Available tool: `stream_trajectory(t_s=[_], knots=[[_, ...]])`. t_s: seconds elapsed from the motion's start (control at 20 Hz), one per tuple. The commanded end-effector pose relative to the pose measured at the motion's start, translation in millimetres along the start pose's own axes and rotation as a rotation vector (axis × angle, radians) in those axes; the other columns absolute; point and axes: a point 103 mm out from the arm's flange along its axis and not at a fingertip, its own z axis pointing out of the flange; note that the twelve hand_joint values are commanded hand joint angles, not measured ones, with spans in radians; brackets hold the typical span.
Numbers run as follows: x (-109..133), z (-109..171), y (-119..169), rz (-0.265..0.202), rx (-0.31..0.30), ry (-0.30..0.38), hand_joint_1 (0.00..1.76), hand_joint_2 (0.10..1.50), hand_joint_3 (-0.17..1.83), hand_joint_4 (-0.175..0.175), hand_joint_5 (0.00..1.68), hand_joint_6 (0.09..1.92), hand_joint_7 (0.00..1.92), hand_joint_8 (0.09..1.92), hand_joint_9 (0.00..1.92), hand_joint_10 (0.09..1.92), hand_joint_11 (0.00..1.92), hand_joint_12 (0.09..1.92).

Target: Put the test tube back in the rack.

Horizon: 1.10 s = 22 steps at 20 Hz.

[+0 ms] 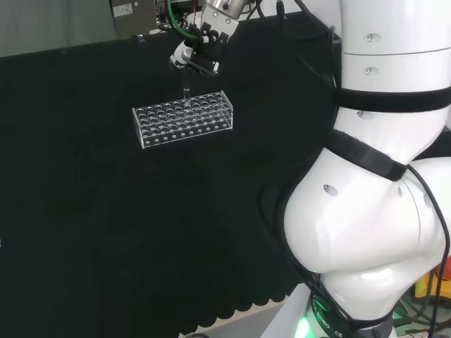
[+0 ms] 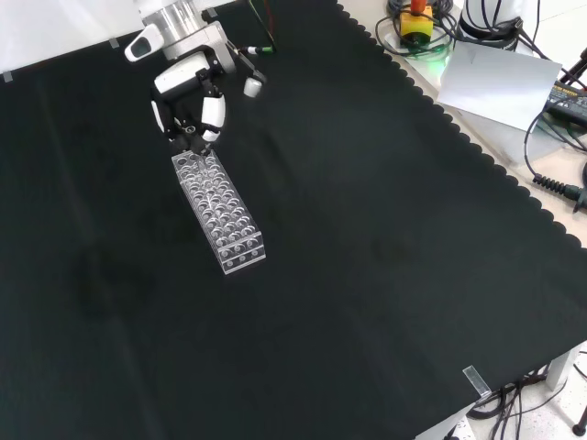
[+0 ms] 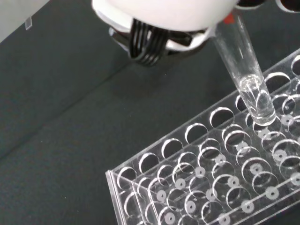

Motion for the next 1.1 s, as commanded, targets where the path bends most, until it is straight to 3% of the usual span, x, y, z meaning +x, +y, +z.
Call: stream_trajectory(t_s=[0.05,1.1], knots=[[0.5,0.7,1.1,0.002,0.004,-0.004,1.23,0.66,0.60,-0.175,1.39,0.42,1.82,0.36,1.71,0.38,1.33,0.84],[-6.2,8.5,-2.3,0.014,0.020,-0.001,1.23,0.65,0.60,-0.175,1.39,0.42,1.82,0.36,1.71,0.38,1.33,0.84]])
